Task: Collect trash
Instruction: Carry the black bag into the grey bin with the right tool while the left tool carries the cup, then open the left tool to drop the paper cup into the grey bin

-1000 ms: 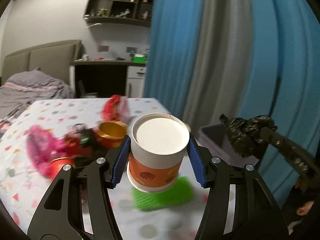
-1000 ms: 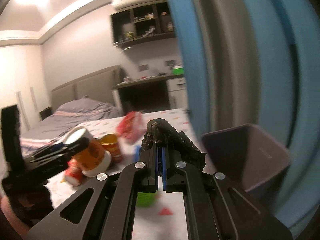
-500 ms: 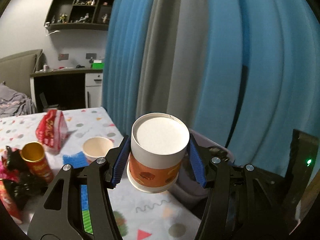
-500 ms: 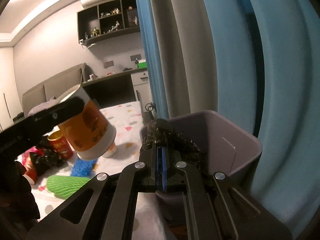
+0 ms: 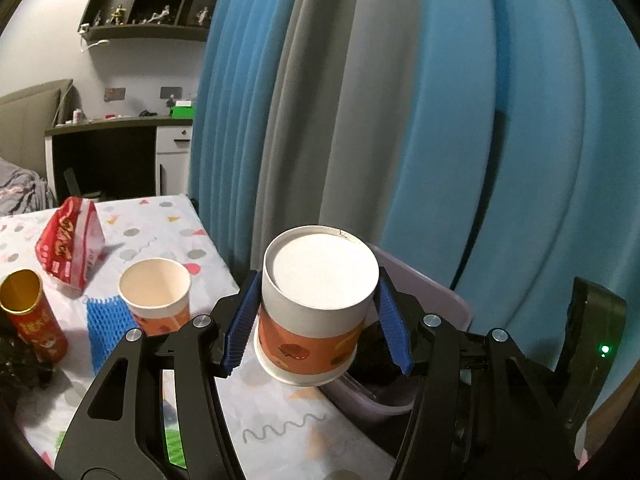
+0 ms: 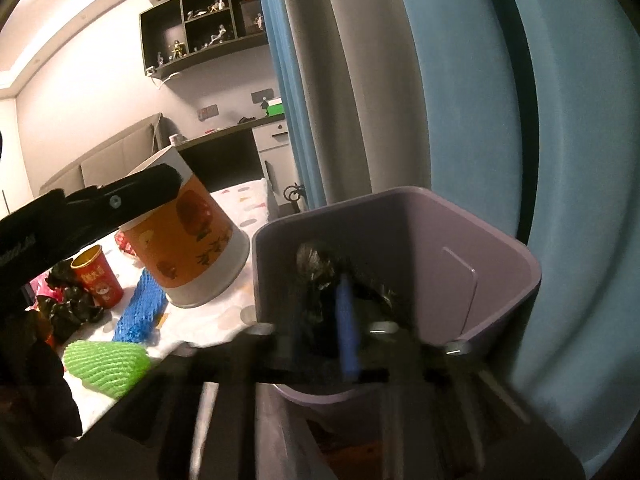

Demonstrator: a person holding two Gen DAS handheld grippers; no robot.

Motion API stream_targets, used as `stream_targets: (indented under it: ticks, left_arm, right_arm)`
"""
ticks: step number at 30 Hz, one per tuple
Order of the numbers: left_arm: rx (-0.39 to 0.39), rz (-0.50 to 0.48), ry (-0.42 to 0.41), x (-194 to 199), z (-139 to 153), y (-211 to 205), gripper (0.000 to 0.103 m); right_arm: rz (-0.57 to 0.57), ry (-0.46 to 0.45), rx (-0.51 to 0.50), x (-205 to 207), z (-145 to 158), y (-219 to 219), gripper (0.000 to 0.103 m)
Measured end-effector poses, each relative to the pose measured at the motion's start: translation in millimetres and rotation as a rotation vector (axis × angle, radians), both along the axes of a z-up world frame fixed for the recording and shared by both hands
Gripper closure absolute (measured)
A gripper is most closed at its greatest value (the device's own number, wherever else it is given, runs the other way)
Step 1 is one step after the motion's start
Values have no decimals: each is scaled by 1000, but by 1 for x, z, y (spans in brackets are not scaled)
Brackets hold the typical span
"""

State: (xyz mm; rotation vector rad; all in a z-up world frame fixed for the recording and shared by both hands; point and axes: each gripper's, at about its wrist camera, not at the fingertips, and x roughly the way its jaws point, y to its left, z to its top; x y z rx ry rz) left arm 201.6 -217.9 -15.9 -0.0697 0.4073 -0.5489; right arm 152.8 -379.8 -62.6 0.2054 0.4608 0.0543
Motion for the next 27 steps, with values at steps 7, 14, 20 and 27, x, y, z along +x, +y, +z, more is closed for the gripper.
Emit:
stream_targets:
  ticks: [7,14,20,27]
  left_arm:
    - [-2,-27,8,8,-7,-14,47]
    - [-35,-91,41,19,-21,-38,47]
    - [-27,-146,51,21,-36,-56,46]
    - [6,-126,89,27,-46,-58,46]
  right_arm:
    - [-119,-9,-58,-9,-1,-15,54]
    - [-263,-28,-34,-19,1,-39,48]
    - [-321,-15,-5,-18,-1,-55,46]
    - [-341,-19,-3,-16,-1,-58,45]
